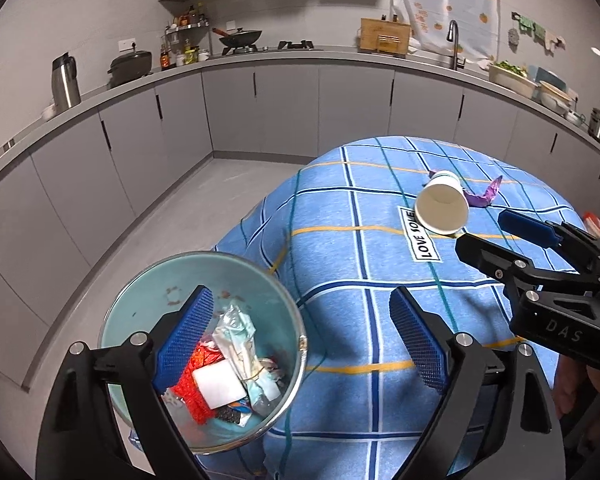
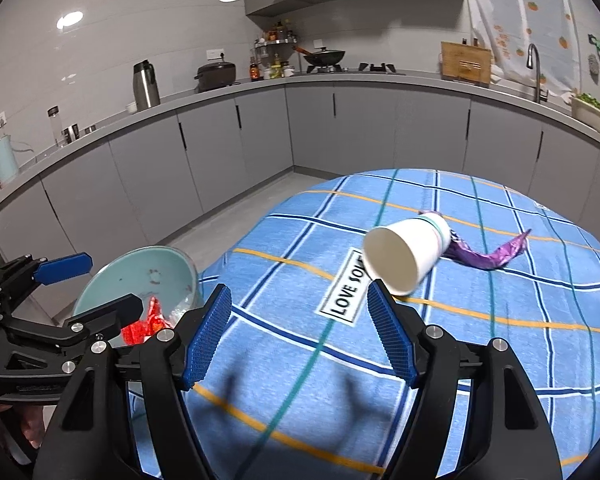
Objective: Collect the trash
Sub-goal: 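Move both open grippers back over the table toward the paper cup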
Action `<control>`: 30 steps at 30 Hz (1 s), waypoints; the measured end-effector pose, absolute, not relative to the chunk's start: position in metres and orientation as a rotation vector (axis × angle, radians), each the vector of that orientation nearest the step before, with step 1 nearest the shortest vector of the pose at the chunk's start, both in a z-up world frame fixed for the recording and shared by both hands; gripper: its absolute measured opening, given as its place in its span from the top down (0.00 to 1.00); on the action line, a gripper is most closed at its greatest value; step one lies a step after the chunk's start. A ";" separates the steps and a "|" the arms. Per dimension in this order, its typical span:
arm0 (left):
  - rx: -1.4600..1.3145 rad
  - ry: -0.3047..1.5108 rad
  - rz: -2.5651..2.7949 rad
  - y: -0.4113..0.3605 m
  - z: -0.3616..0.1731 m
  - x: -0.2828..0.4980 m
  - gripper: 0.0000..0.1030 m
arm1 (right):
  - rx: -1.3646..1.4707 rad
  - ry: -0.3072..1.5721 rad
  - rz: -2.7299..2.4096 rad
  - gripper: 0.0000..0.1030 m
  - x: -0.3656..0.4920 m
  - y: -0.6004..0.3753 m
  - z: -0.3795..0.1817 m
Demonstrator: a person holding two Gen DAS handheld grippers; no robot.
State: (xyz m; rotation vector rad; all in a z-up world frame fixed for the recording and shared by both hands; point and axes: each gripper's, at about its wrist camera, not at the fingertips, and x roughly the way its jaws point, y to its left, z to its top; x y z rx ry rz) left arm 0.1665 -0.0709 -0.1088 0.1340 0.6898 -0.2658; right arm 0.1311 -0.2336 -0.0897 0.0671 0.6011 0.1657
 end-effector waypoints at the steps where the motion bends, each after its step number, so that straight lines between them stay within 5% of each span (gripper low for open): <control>1: 0.135 0.691 -0.268 -0.073 -0.109 0.167 0.14 | 0.071 0.603 0.161 0.32 0.131 -0.236 -0.091; 30: 0.201 0.680 -0.344 -0.124 -0.104 0.188 0.08 | 0.092 0.608 0.066 0.32 0.132 -0.289 -0.098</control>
